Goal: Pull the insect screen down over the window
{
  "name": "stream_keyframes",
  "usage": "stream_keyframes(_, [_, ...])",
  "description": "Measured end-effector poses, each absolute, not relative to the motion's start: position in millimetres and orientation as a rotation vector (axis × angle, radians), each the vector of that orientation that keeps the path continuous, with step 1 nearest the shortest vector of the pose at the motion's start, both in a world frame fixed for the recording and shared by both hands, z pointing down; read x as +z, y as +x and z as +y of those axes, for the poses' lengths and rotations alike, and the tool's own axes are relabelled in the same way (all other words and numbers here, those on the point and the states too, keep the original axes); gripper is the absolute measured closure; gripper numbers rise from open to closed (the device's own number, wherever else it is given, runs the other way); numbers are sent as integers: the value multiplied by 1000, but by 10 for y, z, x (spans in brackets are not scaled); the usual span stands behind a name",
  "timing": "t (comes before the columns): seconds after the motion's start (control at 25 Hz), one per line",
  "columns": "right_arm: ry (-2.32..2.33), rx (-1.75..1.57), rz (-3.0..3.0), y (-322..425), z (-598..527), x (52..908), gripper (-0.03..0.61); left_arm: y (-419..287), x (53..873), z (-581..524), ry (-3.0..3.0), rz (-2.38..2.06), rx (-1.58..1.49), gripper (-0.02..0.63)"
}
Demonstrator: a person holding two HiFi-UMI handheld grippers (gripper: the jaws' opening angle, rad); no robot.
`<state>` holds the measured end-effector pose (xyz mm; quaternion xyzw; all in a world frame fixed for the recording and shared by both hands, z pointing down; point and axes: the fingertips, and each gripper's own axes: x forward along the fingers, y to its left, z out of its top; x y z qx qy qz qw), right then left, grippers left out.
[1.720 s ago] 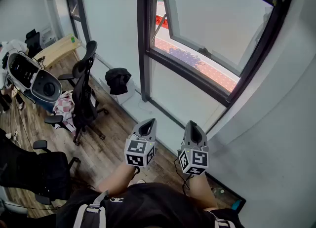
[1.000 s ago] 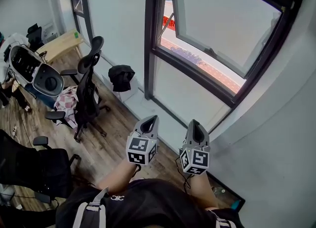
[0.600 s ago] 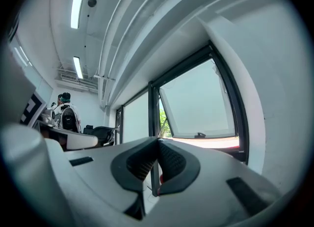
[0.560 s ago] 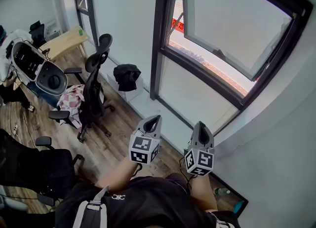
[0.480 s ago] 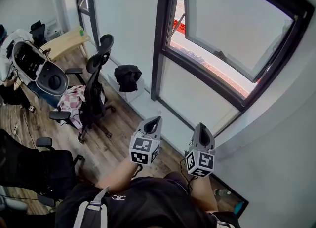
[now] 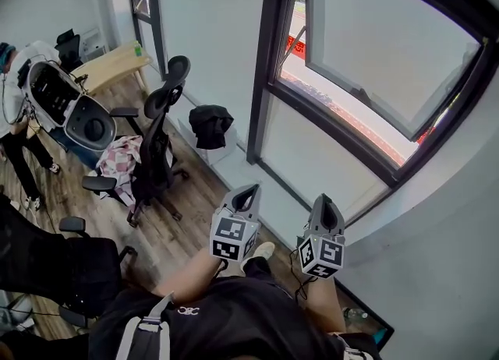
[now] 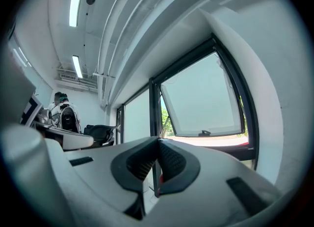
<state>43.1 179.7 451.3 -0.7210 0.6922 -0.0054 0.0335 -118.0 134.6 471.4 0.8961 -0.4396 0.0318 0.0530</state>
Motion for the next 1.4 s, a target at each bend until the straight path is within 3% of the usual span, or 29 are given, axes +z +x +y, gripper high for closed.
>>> stream_keyframes(0.72, [-2231,-59,2126,833,320,4762,574,-816,5005,-102,2716,-1337,166,601])
stream_keyframes(1.4, [-2309,-80,2019,2018,-1250,4673,574,420,4884,-1865,2787,-1226,221,601])
